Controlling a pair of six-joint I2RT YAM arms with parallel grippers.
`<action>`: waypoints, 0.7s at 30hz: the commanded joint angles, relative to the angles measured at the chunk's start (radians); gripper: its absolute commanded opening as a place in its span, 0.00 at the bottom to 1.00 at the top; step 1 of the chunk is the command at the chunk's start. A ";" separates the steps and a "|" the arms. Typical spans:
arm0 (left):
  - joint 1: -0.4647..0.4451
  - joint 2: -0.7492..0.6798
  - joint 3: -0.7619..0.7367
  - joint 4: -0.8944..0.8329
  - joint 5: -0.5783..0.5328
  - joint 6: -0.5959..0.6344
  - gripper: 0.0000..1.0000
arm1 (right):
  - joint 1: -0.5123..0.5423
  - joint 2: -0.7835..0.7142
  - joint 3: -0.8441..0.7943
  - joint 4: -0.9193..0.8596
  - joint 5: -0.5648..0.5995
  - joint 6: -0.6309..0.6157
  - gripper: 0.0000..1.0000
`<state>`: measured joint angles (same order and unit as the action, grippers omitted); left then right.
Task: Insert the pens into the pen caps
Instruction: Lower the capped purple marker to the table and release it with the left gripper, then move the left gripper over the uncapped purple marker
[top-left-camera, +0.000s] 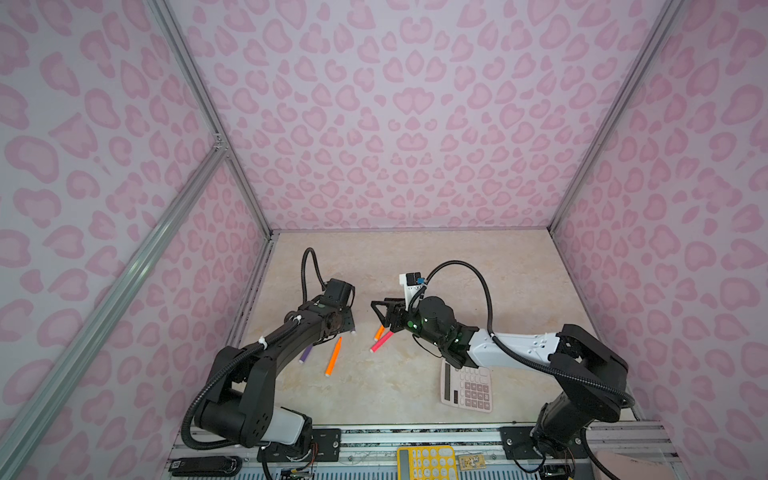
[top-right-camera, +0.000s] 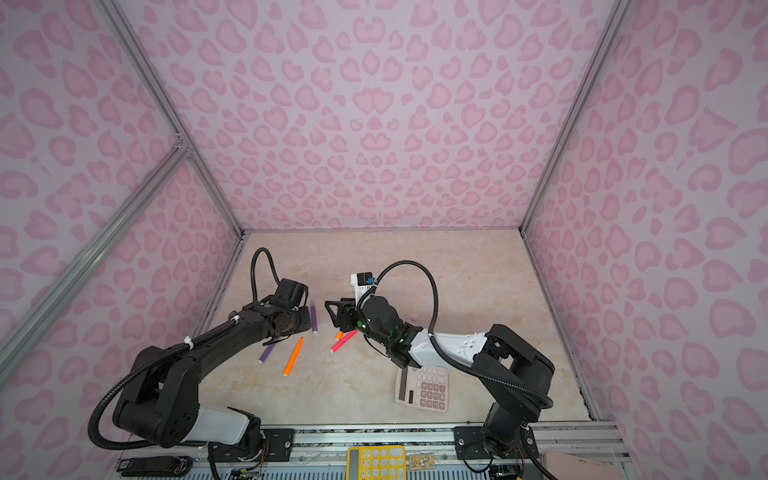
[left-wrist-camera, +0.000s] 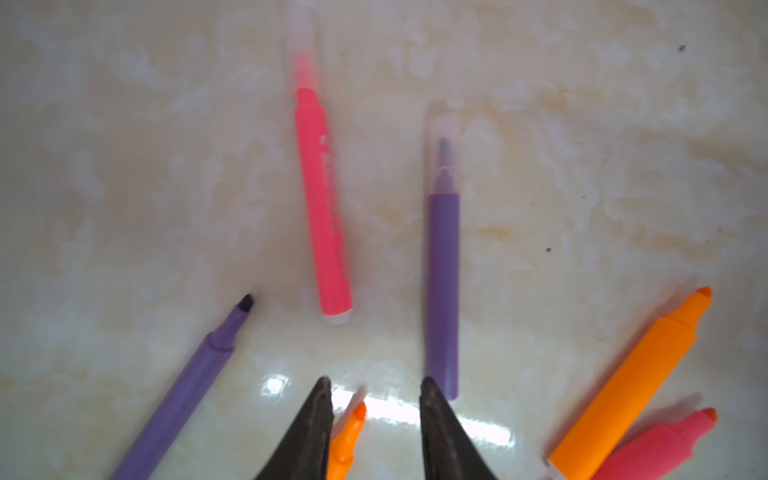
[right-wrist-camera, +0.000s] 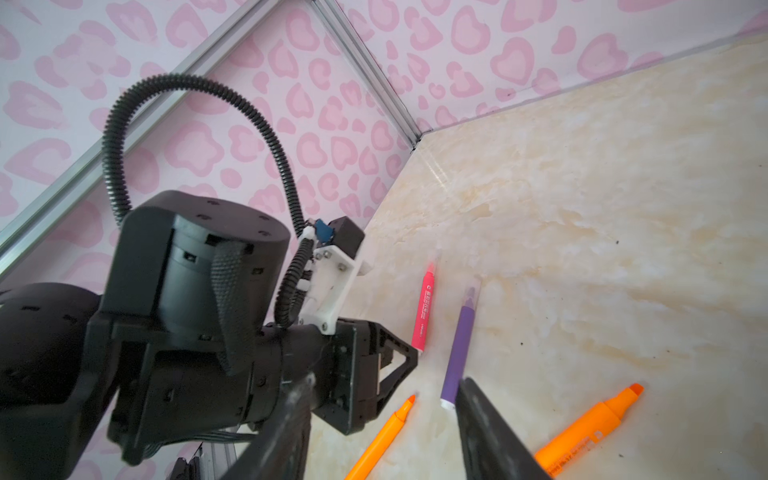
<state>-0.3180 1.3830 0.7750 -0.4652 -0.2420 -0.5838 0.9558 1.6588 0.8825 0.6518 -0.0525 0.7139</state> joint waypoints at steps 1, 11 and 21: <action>0.016 -0.105 -0.060 -0.063 -0.159 -0.083 0.46 | -0.012 -0.001 -0.010 0.018 0.002 -0.008 0.57; 0.134 -0.155 -0.104 -0.093 -0.134 -0.068 0.57 | -0.035 -0.029 -0.042 0.028 0.011 -0.002 0.57; 0.171 0.028 -0.056 -0.071 -0.006 -0.017 0.53 | -0.037 -0.057 -0.059 0.034 0.015 -0.004 0.58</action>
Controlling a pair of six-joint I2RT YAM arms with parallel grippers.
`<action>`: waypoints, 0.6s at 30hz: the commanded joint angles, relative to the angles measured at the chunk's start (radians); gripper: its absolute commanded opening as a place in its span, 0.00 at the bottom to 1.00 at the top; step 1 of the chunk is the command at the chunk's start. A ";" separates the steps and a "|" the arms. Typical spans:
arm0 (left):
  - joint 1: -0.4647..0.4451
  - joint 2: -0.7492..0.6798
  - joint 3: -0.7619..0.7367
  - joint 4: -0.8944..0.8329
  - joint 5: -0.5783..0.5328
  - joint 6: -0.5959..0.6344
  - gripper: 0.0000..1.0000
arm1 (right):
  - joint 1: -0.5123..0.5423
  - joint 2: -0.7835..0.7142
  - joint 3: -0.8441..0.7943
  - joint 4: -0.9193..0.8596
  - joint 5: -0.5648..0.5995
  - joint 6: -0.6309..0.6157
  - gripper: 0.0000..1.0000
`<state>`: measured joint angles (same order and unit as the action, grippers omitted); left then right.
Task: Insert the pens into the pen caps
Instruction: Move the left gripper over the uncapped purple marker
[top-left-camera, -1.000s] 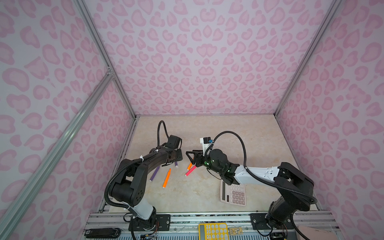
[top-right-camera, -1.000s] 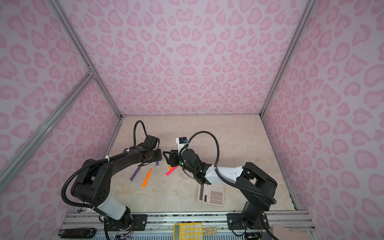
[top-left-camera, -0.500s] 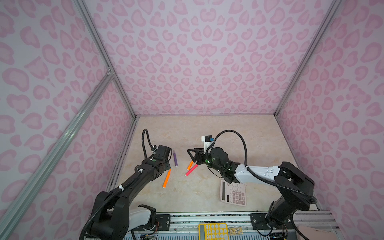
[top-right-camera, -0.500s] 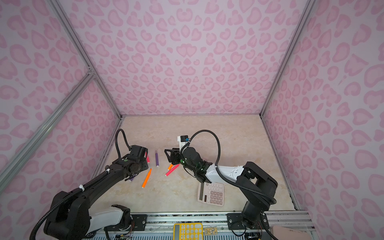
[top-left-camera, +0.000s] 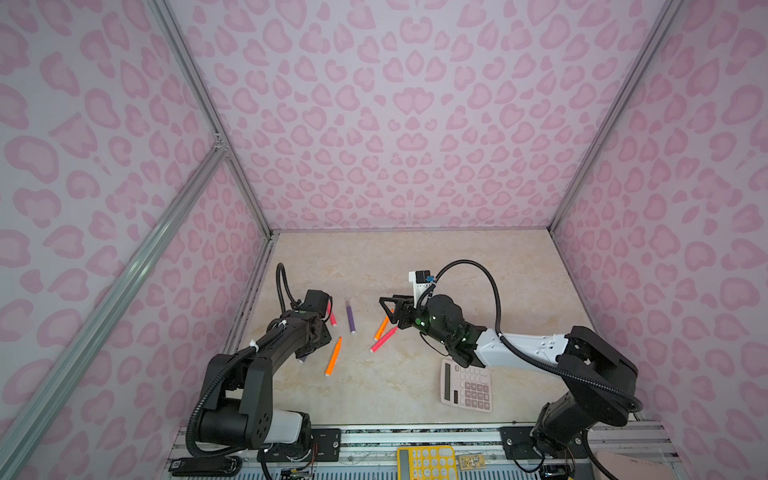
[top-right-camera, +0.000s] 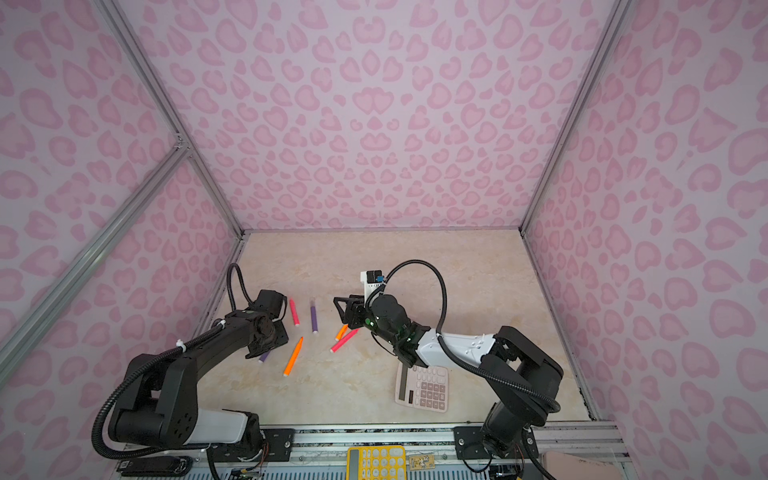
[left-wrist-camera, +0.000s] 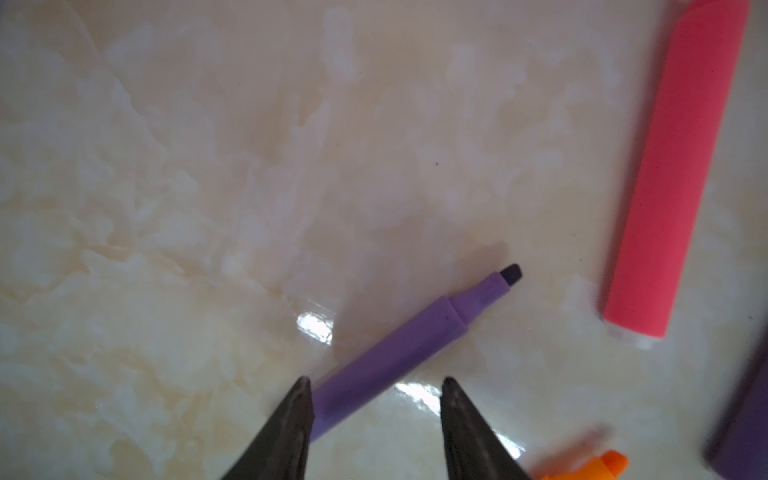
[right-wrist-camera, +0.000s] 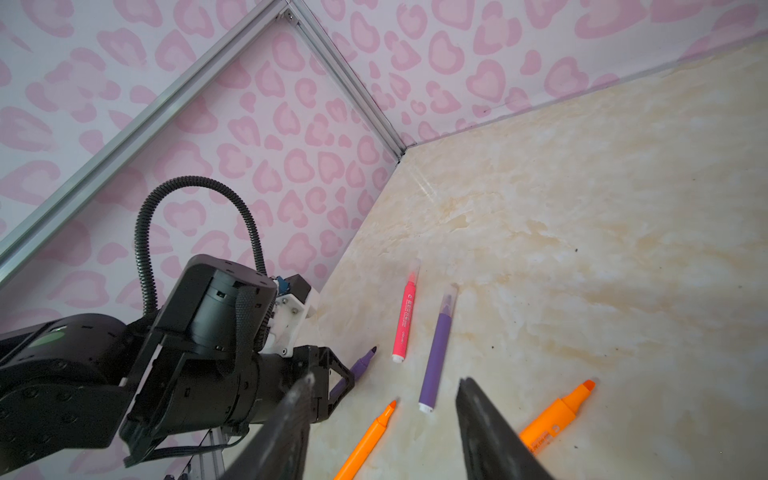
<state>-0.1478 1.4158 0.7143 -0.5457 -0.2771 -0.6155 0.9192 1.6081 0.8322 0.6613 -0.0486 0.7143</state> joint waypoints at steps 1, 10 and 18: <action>0.002 -0.005 0.002 0.012 0.029 0.013 0.54 | -0.002 -0.008 -0.009 0.024 0.012 -0.005 0.58; 0.011 0.092 0.049 -0.017 0.027 0.005 0.49 | -0.007 -0.029 -0.029 0.032 0.015 0.002 0.58; 0.011 0.102 0.050 -0.005 0.049 0.016 0.37 | -0.008 -0.027 -0.034 0.037 0.015 0.005 0.58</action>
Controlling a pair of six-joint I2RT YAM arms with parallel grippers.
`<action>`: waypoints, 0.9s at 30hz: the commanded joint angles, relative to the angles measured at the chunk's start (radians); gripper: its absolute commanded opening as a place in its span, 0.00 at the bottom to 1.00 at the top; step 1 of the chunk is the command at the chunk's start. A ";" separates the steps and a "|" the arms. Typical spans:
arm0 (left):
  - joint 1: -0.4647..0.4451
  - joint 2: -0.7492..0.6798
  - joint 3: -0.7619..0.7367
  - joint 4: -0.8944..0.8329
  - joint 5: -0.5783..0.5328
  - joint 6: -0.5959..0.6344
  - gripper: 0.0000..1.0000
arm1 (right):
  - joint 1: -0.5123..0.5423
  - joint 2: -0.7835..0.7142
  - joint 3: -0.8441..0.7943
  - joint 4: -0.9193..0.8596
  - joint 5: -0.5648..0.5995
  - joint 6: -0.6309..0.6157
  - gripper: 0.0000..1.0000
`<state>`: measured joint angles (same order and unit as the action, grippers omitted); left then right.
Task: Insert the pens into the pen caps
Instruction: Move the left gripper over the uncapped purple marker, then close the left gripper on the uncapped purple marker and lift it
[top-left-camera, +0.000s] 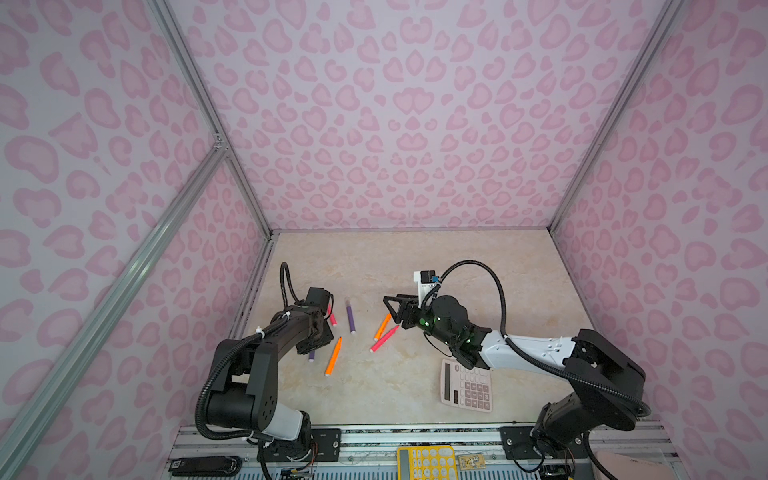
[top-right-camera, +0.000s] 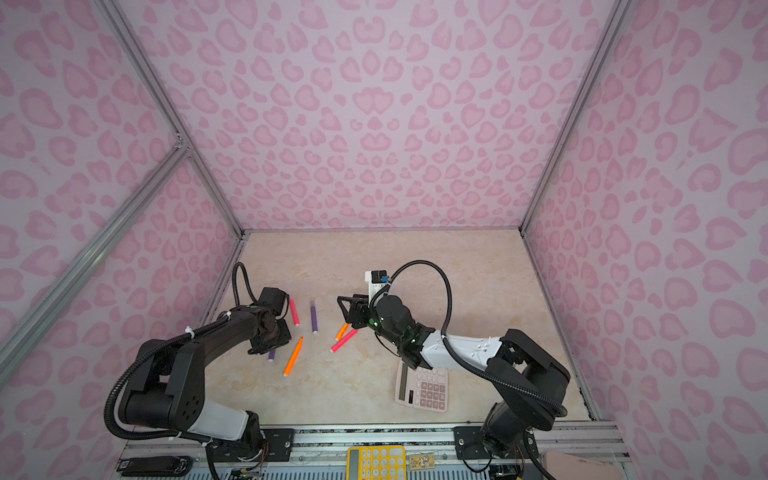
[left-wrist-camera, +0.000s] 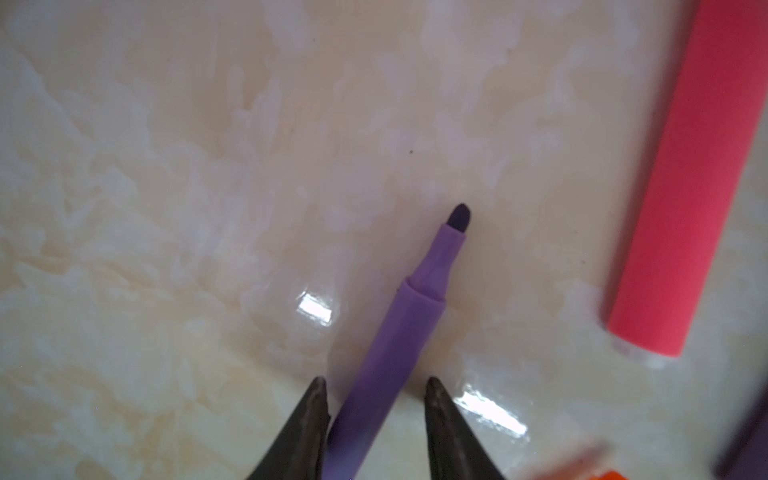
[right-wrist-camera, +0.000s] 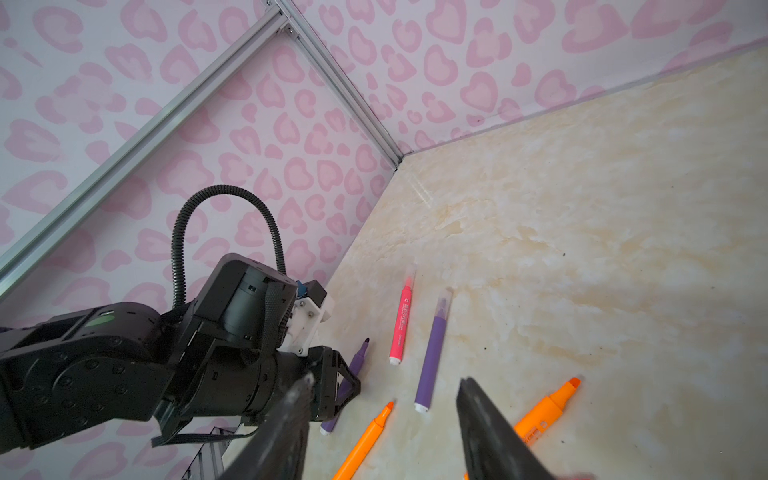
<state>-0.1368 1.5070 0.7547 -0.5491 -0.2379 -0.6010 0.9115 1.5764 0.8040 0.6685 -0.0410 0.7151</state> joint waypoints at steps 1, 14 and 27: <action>0.001 0.013 0.010 -0.001 0.010 0.001 0.33 | 0.000 0.006 -0.005 0.030 0.006 0.004 0.58; 0.006 0.054 0.036 -0.009 0.001 -0.008 0.32 | 0.000 0.009 -0.009 0.039 -0.003 0.012 0.58; 0.006 0.057 0.033 -0.001 0.015 -0.002 0.15 | 0.001 0.010 -0.009 0.042 -0.003 0.014 0.58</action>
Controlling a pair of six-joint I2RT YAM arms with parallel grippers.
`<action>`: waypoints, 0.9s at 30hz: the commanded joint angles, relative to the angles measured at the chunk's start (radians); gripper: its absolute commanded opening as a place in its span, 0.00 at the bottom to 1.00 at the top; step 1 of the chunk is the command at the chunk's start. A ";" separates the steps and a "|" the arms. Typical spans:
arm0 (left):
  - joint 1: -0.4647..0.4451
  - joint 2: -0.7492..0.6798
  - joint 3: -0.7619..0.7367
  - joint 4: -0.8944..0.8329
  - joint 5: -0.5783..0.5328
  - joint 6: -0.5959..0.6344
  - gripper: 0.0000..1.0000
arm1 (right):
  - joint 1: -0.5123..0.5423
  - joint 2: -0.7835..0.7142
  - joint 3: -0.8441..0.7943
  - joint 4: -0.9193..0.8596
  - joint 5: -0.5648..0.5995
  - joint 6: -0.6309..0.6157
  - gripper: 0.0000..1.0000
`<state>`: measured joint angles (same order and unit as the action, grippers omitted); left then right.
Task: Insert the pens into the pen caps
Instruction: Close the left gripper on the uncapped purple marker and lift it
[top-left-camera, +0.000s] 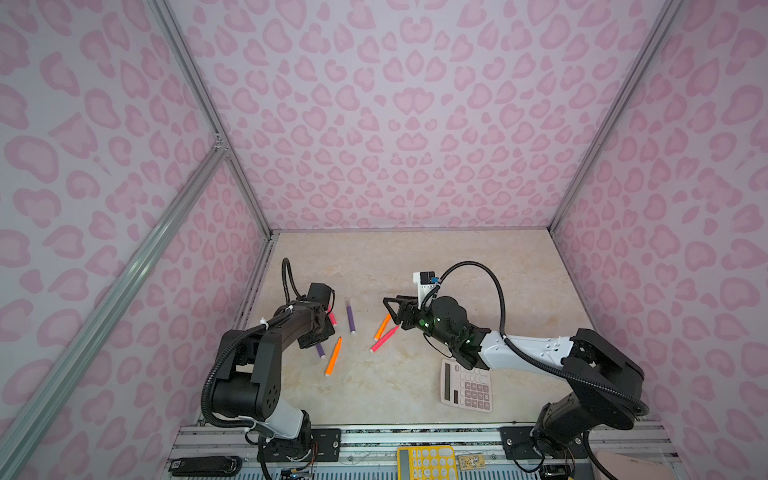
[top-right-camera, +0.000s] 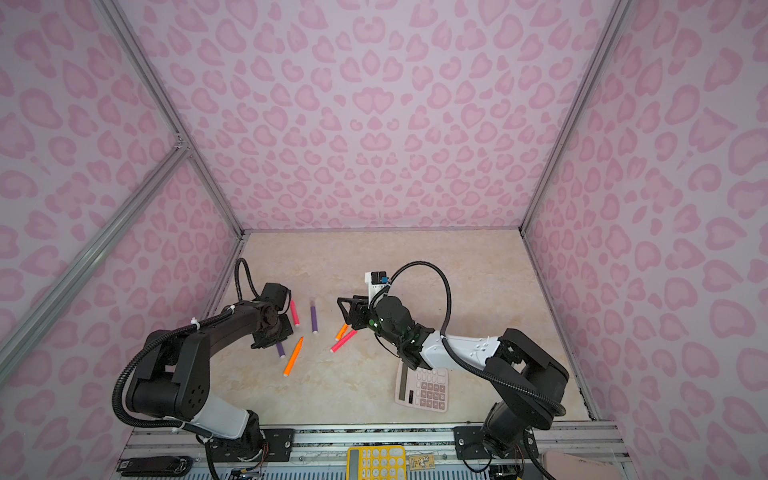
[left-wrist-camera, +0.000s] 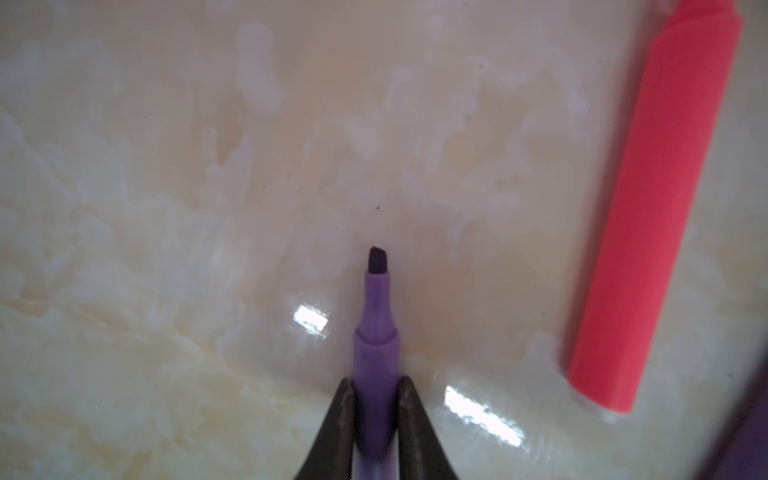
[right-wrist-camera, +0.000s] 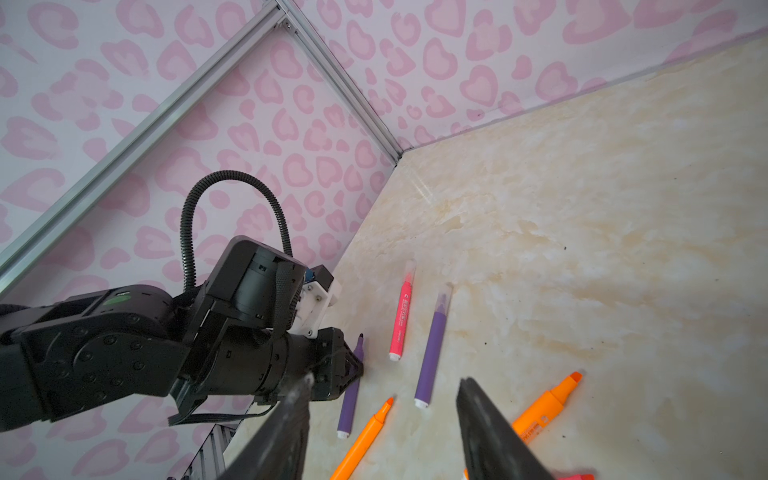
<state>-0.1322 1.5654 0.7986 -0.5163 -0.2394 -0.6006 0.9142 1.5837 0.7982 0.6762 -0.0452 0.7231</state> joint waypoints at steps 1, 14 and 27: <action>0.001 -0.011 -0.014 -0.031 0.011 -0.006 0.12 | -0.001 0.003 -0.003 0.035 0.001 0.006 0.58; -0.030 -0.371 0.014 0.023 0.029 -0.022 0.03 | -0.005 -0.015 -0.024 0.036 0.043 -0.014 0.58; -0.366 -0.365 -0.099 0.648 0.440 0.157 0.04 | -0.035 -0.076 -0.088 0.078 0.074 -0.013 0.60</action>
<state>-0.4622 1.1660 0.7204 -0.1101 0.0216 -0.5171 0.8814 1.5135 0.7200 0.7071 0.0257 0.7113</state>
